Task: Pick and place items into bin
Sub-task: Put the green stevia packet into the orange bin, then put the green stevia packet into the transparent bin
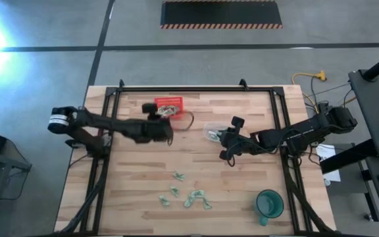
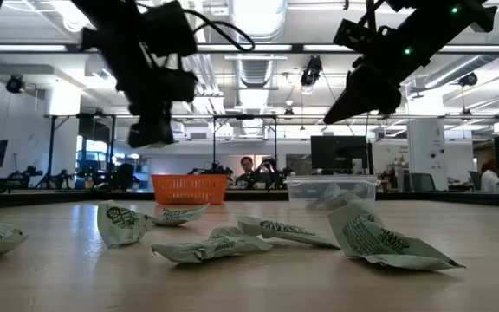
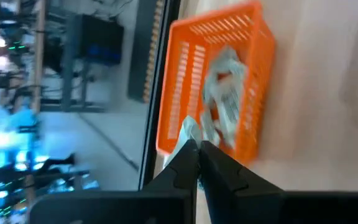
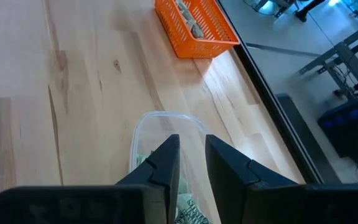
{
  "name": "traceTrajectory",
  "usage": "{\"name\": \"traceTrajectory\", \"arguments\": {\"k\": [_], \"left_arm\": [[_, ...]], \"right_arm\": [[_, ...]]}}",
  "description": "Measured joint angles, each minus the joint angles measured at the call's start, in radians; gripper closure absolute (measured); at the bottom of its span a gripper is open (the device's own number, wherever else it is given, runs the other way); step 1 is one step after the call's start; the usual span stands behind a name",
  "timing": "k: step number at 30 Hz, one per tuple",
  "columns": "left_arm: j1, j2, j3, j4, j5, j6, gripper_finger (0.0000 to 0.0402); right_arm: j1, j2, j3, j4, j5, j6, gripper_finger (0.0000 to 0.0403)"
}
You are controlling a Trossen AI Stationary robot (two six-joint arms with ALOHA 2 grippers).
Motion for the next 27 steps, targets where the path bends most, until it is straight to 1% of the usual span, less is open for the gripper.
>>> {"name": "traceTrajectory", "arguments": {"k": [3,5,7,12,15,18,21,27], "left_arm": [[0.109,0.0,-0.002,0.151,0.134,0.138,0.0402],[0.171,0.003,-0.003,0.243,0.223,0.201,0.0402],[0.221,0.009,-0.001,0.301,0.276,0.24,0.0402],[0.293,0.033,0.011,0.321,0.302,0.287,0.0402],[0.302,0.046,0.009,0.322,0.342,0.321,0.0402],[0.301,0.06,0.008,0.323,0.359,0.334,0.0398],[0.301,0.069,0.011,0.326,0.365,0.35,0.0377],[0.301,0.074,0.009,0.351,0.365,0.35,0.0311]], "right_arm": [[0.0,0.0,0.0,0.0,0.0,-0.004,0.0335],[0.0,0.0,-0.003,0.0,0.0,-0.007,0.0335],[0.0,0.0,-0.005,-0.001,0.0,-0.007,0.0335],[0.0,0.0,-0.012,-0.001,0.001,-0.015,0.0335],[-0.002,0.0,-0.013,0.0,0.001,-0.02,0.0335],[-0.003,0.0,-0.015,0.0,0.002,-0.033,0.0335],[-0.003,0.0,-0.015,0.001,0.002,-0.033,0.0335],[-0.003,0.0,-0.016,0.001,0.002,-0.033,0.0335]]}}
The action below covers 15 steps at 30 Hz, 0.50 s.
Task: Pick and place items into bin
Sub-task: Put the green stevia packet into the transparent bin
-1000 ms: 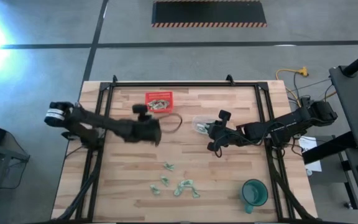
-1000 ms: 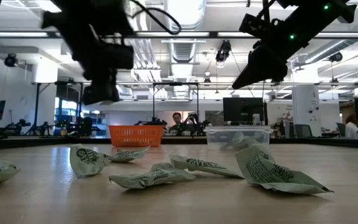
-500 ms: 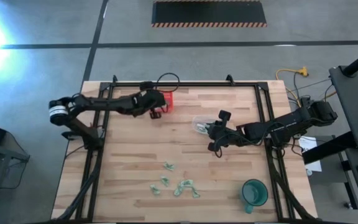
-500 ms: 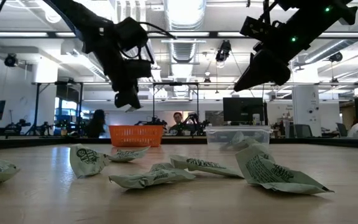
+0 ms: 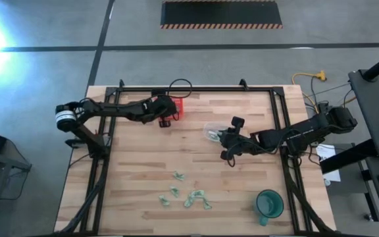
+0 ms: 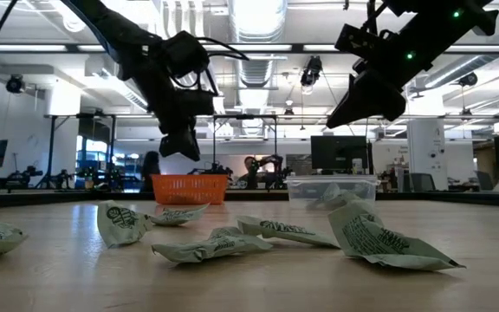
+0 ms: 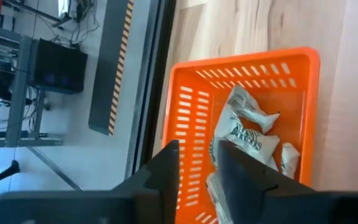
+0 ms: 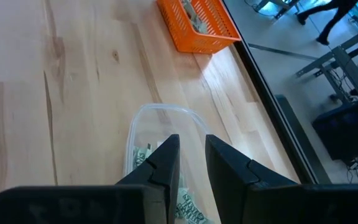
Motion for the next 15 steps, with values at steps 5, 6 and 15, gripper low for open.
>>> {"name": "traceTrajectory", "arguments": {"k": [5,6,15], "left_arm": [[-0.017,-0.015,0.008,-0.003,-0.004,-0.046,0.0278],[-0.025,-0.025,0.008,-0.008,-0.003,-0.059,0.0276],[-0.195,-0.133,-0.002,-0.131,-0.004,-0.176,0.0274]], "right_arm": [[0.0,0.0,-0.004,-0.001,0.0,0.0,0.0335],[0.0,0.0,-0.004,0.0,0.0,0.0,0.0335],[0.0,0.0,-0.009,0.017,-0.024,-0.008,0.0335]]}}
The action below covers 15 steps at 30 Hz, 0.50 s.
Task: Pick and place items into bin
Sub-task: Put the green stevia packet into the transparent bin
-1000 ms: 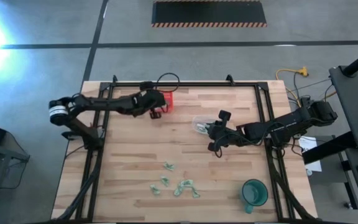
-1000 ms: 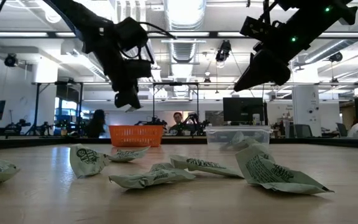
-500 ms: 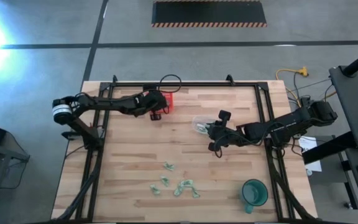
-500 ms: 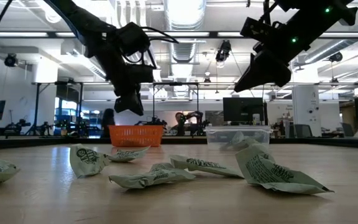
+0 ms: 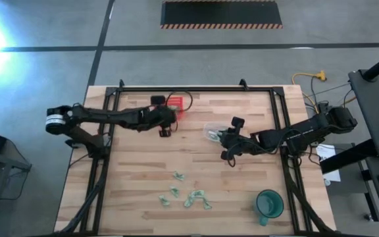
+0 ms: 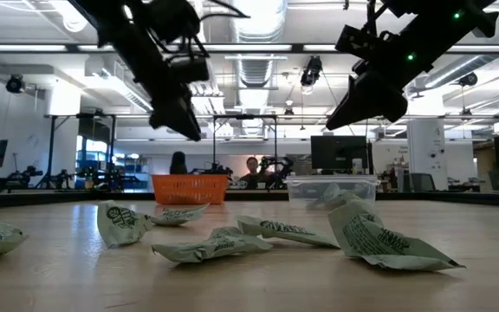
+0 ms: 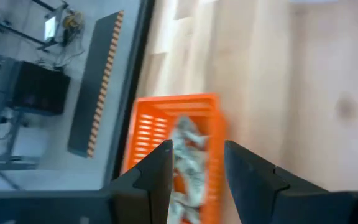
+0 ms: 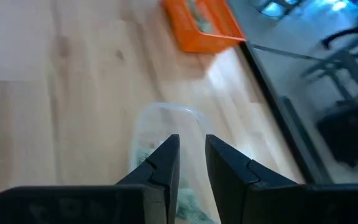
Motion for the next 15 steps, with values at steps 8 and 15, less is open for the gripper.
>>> {"name": "traceTrajectory", "arguments": {"k": [8,15], "left_arm": [[-0.172,-0.082,-0.067,-0.063,0.001,-0.17,0.0274],[-0.232,-0.092,-0.139,-0.061,0.0,-0.27,0.0274]], "right_arm": [[0.0,0.0,-0.009,0.18,-0.447,-0.129,0.0335],[0.03,0.05,-0.013,0.382,-0.678,-0.153,0.0335]]}}
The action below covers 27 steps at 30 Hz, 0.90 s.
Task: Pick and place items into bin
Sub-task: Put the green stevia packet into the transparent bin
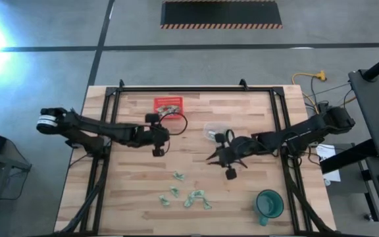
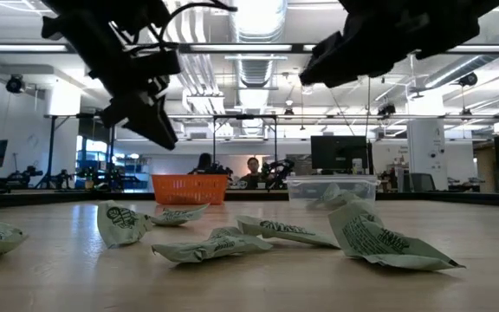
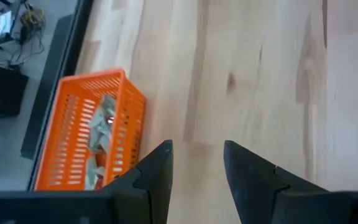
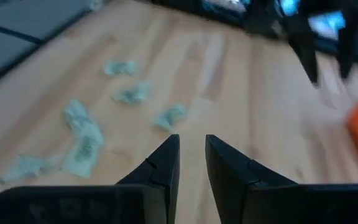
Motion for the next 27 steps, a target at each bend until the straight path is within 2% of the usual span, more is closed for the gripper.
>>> {"name": "traceTrajectory", "arguments": {"k": [6,14,18,21,27], "left_arm": [[-0.01,-0.016,-0.026,-0.005,0.0,-0.001,0.0274],[-0.015,-0.074,-0.024,-0.012,-0.002,-0.004,0.0275],[-0.02,-0.1,-0.028,-0.037,0.0,-0.026,0.0275],[-0.023,-0.116,-0.034,-0.059,0.0,-0.051,0.0275],[-0.026,-0.133,-0.046,-0.124,-0.001,-0.103,0.0275]], "right_arm": [[0.065,0.133,0.004,0.151,-0.006,-0.031,0.0335],[0.105,0.311,0.129,0.166,-0.009,0.029,0.0335],[0.113,0.395,0.2,0.161,-0.078,0.053,0.0335],[0.118,0.454,0.263,0.097,-0.087,0.098,0.0333],[0.119,0.509,0.408,-0.158,-0.086,0.184,0.0303]]}}
